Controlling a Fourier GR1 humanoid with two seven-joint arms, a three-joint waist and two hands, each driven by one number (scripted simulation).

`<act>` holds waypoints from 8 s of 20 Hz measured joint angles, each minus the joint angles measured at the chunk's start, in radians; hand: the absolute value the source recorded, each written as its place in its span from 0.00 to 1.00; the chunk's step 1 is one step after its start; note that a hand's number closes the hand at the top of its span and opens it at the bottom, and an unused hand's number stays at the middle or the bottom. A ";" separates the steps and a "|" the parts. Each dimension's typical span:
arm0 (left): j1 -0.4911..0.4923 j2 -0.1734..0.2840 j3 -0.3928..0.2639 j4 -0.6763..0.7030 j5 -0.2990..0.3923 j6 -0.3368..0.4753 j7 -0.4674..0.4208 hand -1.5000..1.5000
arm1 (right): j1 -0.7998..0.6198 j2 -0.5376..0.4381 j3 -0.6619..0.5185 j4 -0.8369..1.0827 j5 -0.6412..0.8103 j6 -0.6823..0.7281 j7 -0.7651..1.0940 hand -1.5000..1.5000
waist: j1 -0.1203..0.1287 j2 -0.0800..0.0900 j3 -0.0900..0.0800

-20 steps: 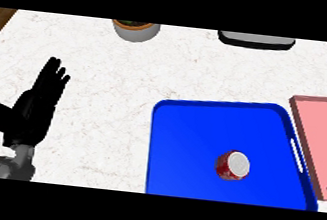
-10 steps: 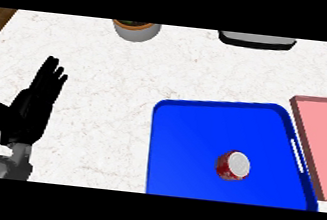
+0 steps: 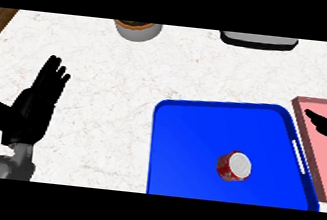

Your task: Pick the can from the tray and place it in the cardboard box

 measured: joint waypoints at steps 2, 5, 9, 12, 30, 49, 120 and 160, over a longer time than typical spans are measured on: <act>-0.003 -0.002 0.016 0.004 0.000 -0.009 0.004 0.50 | 0.000 0.035 0.033 -0.002 0.059 -0.005 0.027 0.00 | 0.000 0.000 0.000; -0.011 -0.010 0.035 0.002 -0.010 -0.021 0.019 0.50 | -0.008 0.083 0.035 0.000 0.086 0.018 0.069 0.00 | -0.001 0.000 0.000; -0.010 -0.037 0.040 0.010 -0.039 -0.026 0.016 0.50 | -0.043 0.172 0.085 0.022 0.150 0.035 0.109 0.00 | -0.001 0.000 0.001; -0.023 -0.037 0.060 -0.004 -0.048 -0.039 0.046 0.50 | -0.062 0.235 0.108 0.050 0.206 0.050 0.119 0.00 | -0.001 0.001 0.001; 0.000 -0.112 0.126 -0.023 -0.119 -0.108 0.069 0.50 | -0.053 0.482 0.118 0.108 0.453 0.140 0.113 0.00 | -0.002 0.000 0.001; 0.008 -0.175 0.159 -0.040 -0.182 -0.149 0.081 0.50 | -0.056 0.614 0.107 0.241 0.647 0.190 0.003 0.00 | -0.002 0.000 0.001; 0.006 -0.216 0.207 -0.045 -0.217 -0.201 0.095 0.50 | -0.649 0.762 0.210 0.126 1.481 -0.006 0.484 1.00 | -0.008 -0.002 0.001; 0.004 -0.212 0.225 -0.039 -0.210 -0.218 0.091 0.50 | -0.464 0.405 -0.421 0.692 1.153 -0.355 -0.243 0.00 | -0.002 0.000 0.002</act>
